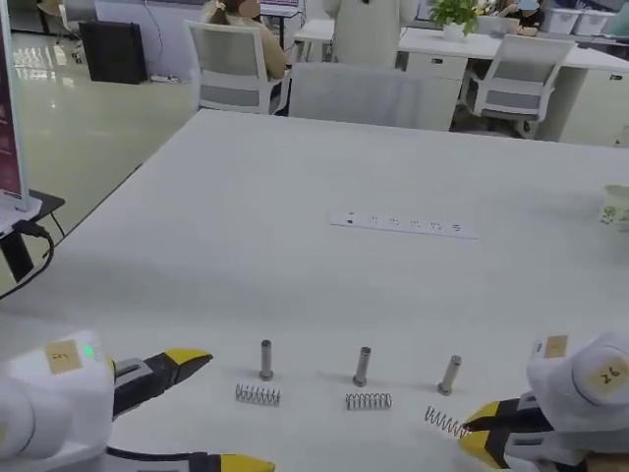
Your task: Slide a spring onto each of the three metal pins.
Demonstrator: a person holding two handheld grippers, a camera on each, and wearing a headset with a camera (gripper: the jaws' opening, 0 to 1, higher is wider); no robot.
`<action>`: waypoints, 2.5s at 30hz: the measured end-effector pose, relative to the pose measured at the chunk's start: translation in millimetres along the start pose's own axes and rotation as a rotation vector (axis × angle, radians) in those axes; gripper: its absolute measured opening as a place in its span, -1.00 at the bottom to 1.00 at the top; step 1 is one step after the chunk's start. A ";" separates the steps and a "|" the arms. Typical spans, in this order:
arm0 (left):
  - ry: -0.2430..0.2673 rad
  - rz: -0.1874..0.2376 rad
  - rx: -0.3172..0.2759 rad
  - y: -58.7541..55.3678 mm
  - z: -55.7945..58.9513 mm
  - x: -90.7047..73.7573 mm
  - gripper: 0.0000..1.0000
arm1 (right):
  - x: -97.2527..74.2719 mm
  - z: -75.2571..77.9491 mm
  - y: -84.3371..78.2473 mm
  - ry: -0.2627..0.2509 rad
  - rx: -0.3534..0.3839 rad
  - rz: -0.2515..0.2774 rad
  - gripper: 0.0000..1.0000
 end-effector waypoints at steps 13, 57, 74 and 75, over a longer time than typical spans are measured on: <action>-0.104 -0.018 0.066 9.0 15.6 17.0 0.39 | -12.5 -13.0 25.8 0.011 -0.071 0.008 -0.84; -0.351 -0.041 0.225 14.1 32.7 65.5 -0.26 | 1.4 -52.8 71.7 0.143 -0.249 -0.020 -0.84; -0.396 -0.071 0.307 10.7 42.9 73.5 -0.50 | 6.7 -65.7 79.0 0.197 -0.301 -0.048 -0.84; -0.400 -0.075 0.313 10.5 44.3 74.2 -0.51 | 6.9 -66.4 79.1 0.199 -0.302 -0.050 -0.84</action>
Point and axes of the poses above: the centre of the closed fingertips' face, and the gripper's own axes: x roughly forward along the fingers, z roughly to its right, y roughly out of its top, the point moved 5 cm from there along -x, roughly backward along the fingers, and after that the axes turned 3 degrees about -z, right-handed, at the moved point
